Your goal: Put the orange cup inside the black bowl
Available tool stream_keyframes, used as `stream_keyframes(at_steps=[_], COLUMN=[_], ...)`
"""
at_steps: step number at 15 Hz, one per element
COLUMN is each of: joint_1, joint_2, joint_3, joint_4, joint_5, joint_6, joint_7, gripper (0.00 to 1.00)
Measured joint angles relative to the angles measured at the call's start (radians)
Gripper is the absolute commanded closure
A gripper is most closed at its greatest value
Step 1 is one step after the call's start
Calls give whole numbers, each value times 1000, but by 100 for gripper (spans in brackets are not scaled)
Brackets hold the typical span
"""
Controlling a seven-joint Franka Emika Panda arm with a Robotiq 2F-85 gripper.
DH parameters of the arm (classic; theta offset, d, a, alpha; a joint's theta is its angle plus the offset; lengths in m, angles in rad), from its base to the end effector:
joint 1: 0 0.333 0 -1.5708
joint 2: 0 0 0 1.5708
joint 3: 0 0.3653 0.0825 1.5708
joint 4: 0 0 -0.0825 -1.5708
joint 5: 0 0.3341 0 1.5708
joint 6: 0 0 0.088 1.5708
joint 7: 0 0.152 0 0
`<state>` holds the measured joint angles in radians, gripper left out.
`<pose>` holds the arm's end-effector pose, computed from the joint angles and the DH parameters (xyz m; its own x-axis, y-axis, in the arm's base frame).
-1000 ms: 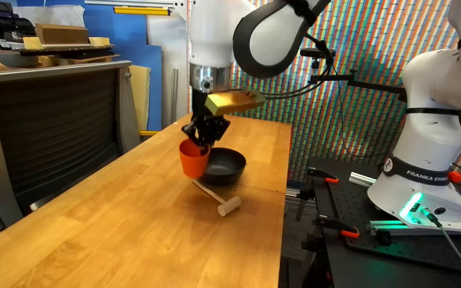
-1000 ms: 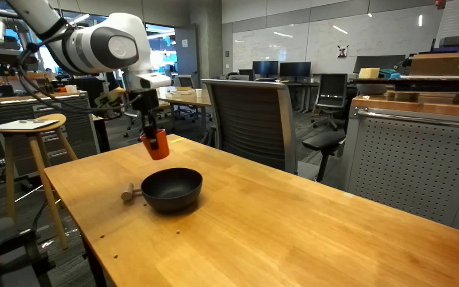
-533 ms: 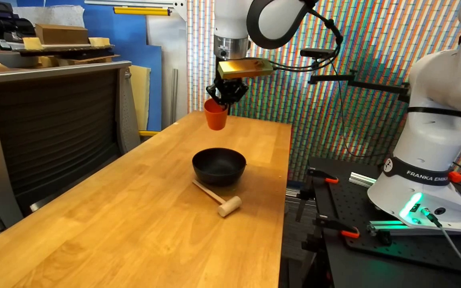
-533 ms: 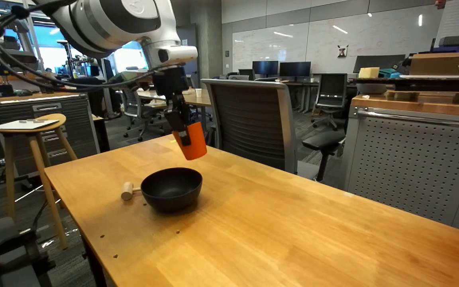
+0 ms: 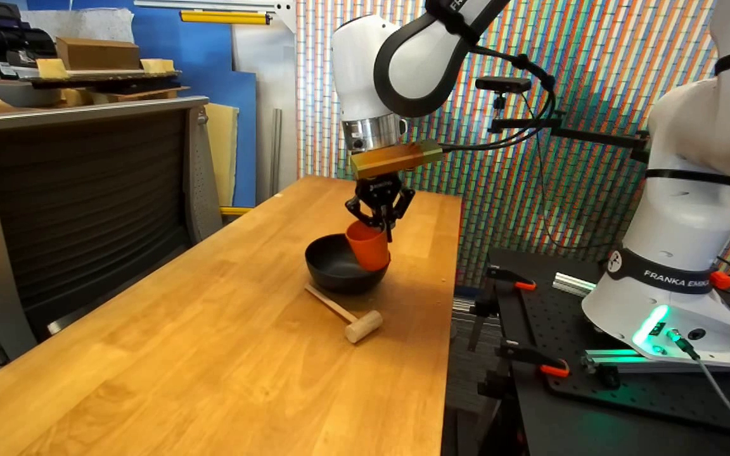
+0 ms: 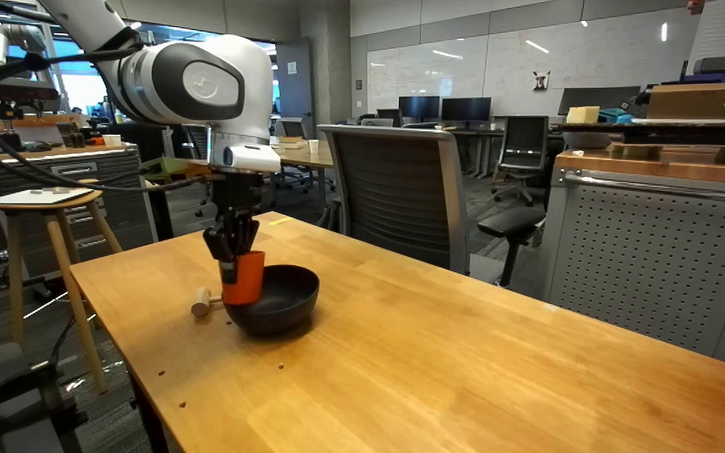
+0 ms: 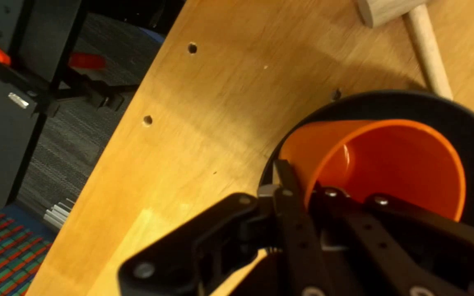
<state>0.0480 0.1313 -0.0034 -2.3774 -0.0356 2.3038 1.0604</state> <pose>0.4486 0.0181 0.2971 0.5411 -0.8371 -0.0808 -0.8164 -0.5459 0.1883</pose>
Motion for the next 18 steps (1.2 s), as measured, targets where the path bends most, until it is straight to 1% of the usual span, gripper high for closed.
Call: stream_keyframes(at_steps=[3,4,5,6,7,10,13,15,16,18], joint_1=[7,7,7,7,4,-21,-59,-68,-68,-64], joint_2=[23,24,24,23,23,16,15,6,-8,-68], joint_3=[16,15,11,3,-7,-37,-48,-50,-49,-42], joint_4=[1,2,4,8,12,15,8,-3,-9,-20], joint_5=[12,-1,-17,-32,-37,-21,73,116,119,119], joint_6=[83,105,120,129,137,140,137,131,119,67], joint_7=[-46,-59,-70,-78,-89,-144,-236,-283,-302,-357], gripper=[97,91,69,66,66,45,20,7,1,0])
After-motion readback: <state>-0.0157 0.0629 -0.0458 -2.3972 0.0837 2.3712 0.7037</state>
